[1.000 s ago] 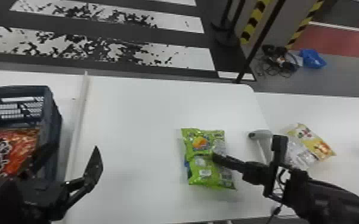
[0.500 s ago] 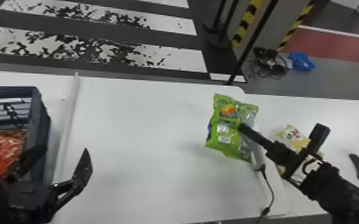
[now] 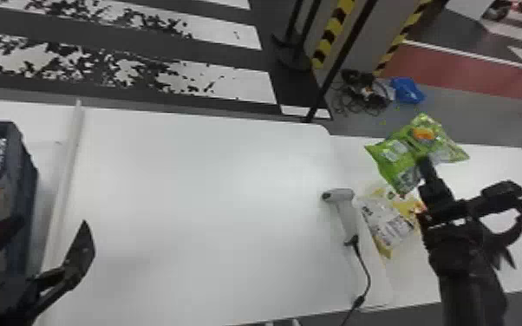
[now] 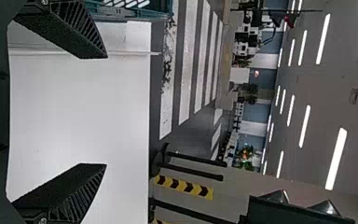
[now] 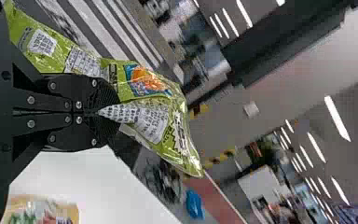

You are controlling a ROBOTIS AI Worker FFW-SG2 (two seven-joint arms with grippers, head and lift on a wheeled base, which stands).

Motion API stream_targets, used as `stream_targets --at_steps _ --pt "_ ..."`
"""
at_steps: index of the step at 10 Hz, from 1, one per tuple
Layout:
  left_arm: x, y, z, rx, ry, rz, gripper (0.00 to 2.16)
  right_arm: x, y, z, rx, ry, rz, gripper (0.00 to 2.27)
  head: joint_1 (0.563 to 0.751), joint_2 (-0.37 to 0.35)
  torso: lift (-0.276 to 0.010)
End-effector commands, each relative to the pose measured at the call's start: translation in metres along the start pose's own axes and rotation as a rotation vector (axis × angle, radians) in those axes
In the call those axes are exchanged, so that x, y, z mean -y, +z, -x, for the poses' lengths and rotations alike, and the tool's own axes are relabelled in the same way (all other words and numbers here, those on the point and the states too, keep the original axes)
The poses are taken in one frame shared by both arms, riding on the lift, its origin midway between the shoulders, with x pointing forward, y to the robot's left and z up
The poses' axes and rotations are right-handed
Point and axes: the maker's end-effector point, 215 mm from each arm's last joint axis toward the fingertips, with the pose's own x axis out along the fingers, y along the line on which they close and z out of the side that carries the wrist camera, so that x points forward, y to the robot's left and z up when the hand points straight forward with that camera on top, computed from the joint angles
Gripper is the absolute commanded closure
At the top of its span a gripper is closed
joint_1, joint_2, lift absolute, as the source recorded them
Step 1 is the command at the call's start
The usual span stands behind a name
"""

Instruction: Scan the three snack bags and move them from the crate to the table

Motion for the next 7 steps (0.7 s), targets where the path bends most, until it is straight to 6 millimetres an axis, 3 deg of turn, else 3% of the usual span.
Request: stream_targets --at_steps 1,2,3,4,5,6,7 --pt "-0.003 0.0 -0.002 0.003 0.002 0.006 0.04 0.034 -0.002 -0.004 0.027 -0.152 0.06 2.24 0.695 -0.35 -0.062" --pt "-0.002 0.001 -0.003 0.004 -0.008 0.011 0.04 0.051 -0.009 -0.005 0.019 -0.248 0.151 2.24 0.695 -0.35 -0.062" --pt "-0.001 0.0 -0.005 0.004 -0.013 0.015 0.04 0.07 -0.028 -0.008 -0.051 -0.32 0.203 2.24 0.695 -0.35 -0.062" --pt "0.0 0.002 -0.005 0.009 -0.02 0.021 0.04 0.074 -0.039 -0.006 -0.083 -0.331 0.252 2.24 0.695 -0.35 -0.062" --pt "0.0 0.002 -0.005 0.009 -0.02 0.024 0.04 0.074 -0.059 -0.005 -0.149 -0.329 0.293 2.06 0.695 -0.35 -0.062" --pt "0.003 0.001 -0.005 0.008 -0.025 0.023 0.04 0.075 -0.078 -0.003 -0.223 -0.337 0.324 1.45 0.695 -0.35 -0.062" --pt "0.003 0.0 -0.004 0.006 -0.027 0.024 0.04 0.082 -0.104 0.005 -0.321 -0.35 0.33 0.0 0.695 -0.35 -0.062"
